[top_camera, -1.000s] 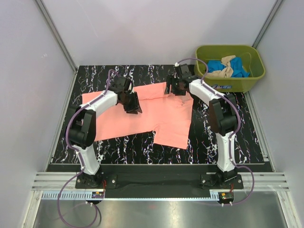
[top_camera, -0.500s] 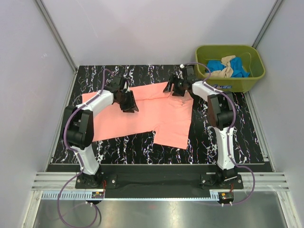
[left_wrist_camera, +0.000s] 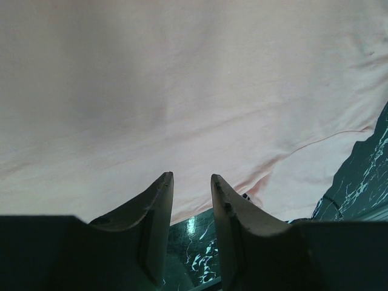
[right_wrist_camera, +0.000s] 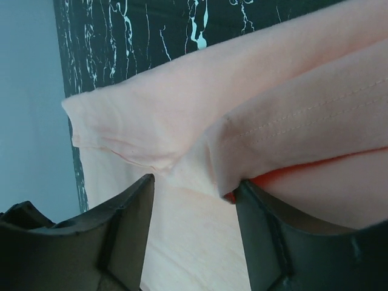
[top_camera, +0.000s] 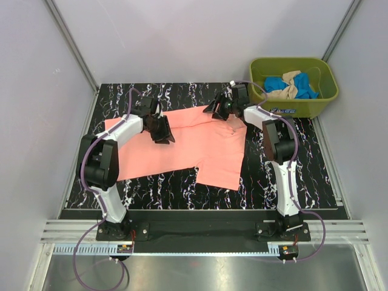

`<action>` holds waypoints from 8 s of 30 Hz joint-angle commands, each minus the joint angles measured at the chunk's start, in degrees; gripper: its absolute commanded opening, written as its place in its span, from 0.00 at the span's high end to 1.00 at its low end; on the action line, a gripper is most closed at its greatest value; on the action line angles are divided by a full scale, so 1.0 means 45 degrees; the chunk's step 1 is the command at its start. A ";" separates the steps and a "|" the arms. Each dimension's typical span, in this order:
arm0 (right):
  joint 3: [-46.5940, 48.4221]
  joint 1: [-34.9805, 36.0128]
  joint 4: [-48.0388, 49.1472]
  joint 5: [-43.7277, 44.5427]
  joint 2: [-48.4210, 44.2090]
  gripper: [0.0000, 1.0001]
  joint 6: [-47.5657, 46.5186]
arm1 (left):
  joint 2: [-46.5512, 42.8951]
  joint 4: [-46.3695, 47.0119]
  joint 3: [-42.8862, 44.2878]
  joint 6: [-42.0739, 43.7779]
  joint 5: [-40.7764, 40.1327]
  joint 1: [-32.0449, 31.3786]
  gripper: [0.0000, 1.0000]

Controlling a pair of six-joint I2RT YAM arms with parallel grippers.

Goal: Fold and stack the t-shirts
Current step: Fold the tshirt

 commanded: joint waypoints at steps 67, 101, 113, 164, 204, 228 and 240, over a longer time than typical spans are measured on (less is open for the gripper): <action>-0.2016 0.1838 -0.7443 0.5042 -0.4423 0.50 0.5529 | -0.0164 0.3382 -0.1169 -0.1161 0.3520 0.0430 0.47; -0.0647 -0.0759 -0.3911 0.0223 -0.1808 0.42 -0.3962 | 0.4993 0.2720 0.4749 -0.0203 -0.0777 -0.3184 0.57; 0.1440 -0.1033 -0.7030 0.0010 -0.1711 1.00 -0.1230 | 0.4915 -0.0552 0.7321 0.1201 -0.1538 -0.3184 1.00; 0.0390 -0.0994 -0.8286 0.1726 -0.2315 0.51 -0.3258 | 0.3313 0.5203 0.1369 -0.2528 0.0965 -0.1914 0.59; -0.0354 -0.0935 -0.7933 0.1609 -0.1847 0.56 -0.3843 | 0.4817 0.0592 0.5179 -0.0848 -0.0406 -0.2578 1.00; 0.2437 -0.0681 -1.1715 0.2075 -0.1534 1.00 -0.2887 | 0.5501 -0.2531 0.7581 0.0655 -0.0308 -0.2695 0.97; 0.2555 -0.0681 -1.2797 0.6332 -0.1379 0.95 -0.4212 | 0.4861 -0.3333 0.7798 0.1827 -0.0869 -0.2872 0.52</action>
